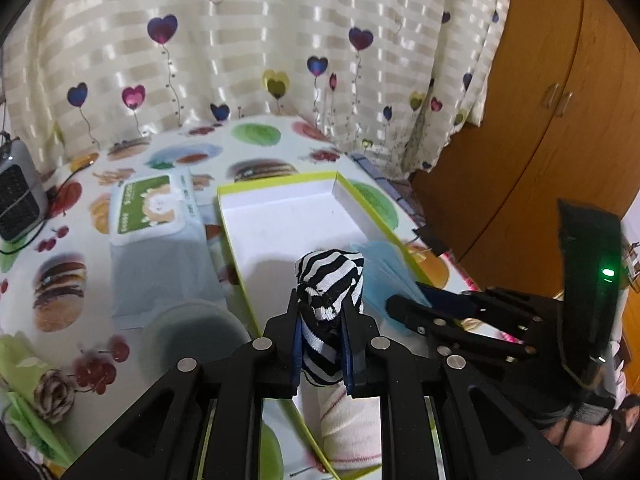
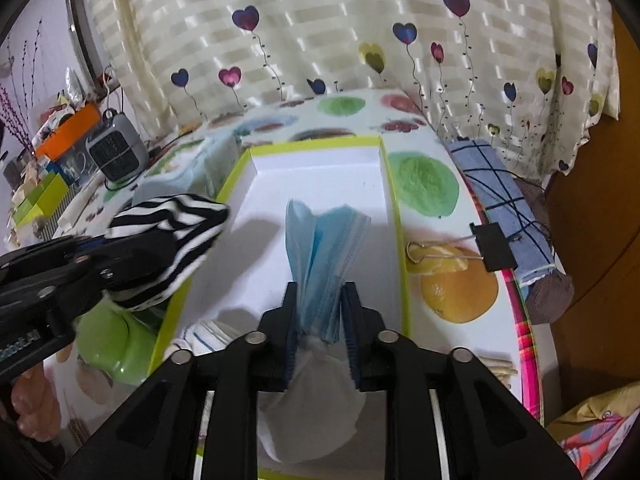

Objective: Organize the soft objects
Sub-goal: 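Carry both items to the white box while the right tool releases the mask inside, then open the left tool to drop the striped sock into the box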

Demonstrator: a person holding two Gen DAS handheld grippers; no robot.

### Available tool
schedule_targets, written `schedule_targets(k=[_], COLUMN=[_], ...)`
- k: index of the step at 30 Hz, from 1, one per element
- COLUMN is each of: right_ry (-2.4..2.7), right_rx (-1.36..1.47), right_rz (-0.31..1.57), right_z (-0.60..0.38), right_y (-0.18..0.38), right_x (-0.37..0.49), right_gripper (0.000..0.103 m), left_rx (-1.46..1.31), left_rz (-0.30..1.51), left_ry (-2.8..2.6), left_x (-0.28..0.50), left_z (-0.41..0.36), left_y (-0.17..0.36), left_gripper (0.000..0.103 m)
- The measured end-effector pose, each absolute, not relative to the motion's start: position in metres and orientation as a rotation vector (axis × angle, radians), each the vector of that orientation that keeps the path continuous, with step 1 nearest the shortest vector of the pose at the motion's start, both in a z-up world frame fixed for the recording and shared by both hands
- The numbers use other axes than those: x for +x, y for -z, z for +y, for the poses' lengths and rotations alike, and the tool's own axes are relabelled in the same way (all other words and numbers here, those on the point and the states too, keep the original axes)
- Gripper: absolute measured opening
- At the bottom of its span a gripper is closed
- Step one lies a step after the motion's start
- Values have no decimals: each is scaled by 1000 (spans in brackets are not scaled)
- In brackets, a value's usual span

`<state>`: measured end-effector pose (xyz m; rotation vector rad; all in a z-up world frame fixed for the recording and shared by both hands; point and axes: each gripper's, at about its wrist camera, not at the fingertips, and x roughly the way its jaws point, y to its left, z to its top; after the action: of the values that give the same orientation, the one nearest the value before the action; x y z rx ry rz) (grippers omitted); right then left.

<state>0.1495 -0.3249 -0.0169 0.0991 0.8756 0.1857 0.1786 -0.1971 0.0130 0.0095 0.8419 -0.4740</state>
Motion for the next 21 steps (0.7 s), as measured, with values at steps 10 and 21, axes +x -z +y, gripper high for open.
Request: schedule_targets(k=[10, 21], right_ry=[-154, -134], right_rx=[130, 136], right_rz=[797, 742], right_z=[-334, -334], right_y=[3, -16], right_x=[132, 111], right_gripper=[46, 46], left_rx=[0, -4], left_rz=[892, 832], left_ry=[494, 514], left_x=[188, 166], left_z=[-208, -202], left_y=[2, -19], left_gripper=[32, 40])
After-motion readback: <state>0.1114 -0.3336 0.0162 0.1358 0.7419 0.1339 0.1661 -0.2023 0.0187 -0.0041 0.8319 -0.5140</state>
